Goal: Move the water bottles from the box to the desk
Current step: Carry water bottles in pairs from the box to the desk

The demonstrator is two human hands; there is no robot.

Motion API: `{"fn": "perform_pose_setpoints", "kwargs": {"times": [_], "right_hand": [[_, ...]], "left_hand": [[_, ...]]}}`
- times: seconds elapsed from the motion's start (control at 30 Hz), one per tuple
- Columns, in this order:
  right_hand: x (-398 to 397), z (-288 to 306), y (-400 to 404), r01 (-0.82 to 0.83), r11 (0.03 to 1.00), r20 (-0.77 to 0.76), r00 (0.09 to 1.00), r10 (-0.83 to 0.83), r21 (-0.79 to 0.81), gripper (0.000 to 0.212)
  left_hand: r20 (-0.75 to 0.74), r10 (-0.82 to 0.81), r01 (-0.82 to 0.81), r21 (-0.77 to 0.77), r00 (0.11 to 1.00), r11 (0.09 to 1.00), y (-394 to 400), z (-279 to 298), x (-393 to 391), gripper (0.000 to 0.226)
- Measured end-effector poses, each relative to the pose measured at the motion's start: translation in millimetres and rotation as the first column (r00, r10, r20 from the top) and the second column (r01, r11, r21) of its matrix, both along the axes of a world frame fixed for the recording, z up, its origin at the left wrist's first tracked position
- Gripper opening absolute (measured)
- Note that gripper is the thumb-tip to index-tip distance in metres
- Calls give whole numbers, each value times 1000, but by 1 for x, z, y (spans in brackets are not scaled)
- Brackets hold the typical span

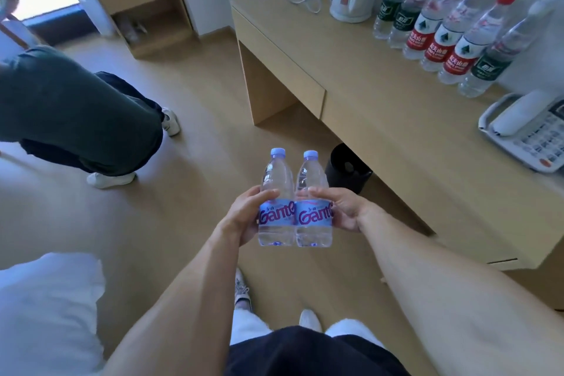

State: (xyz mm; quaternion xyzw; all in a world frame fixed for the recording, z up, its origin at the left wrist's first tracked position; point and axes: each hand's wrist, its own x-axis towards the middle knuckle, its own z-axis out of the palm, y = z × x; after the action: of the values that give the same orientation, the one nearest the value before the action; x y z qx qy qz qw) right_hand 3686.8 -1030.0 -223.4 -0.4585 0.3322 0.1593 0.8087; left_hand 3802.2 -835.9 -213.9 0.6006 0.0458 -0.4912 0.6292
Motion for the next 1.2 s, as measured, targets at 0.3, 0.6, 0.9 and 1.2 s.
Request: {"fn": "perform_pose_setpoints", "kwargs": {"times": [0.3, 0.6, 0.9, 1.2], "right_hand": [[98, -9, -25, 279, 960, 25, 960, -278, -17, 59], [155, 34, -56, 505, 861, 141, 859, -493, -66, 54], [169, 38, -132, 683, 715, 197, 729, -655, -150, 39], [206, 58, -224, 734, 643, 312, 677, -666, -220, 42]], "left_hand": [[-28, -243, 243, -12, 970, 970, -56, 0, 147, 38], [45, -507, 509, -55, 861, 859, -140, 28, 240, 38], [60, -680, 681, -147, 731, 718, -255, 43, 273, 44], [171, -741, 760, -199, 649, 619, -374, 58, 320, 39]]}}
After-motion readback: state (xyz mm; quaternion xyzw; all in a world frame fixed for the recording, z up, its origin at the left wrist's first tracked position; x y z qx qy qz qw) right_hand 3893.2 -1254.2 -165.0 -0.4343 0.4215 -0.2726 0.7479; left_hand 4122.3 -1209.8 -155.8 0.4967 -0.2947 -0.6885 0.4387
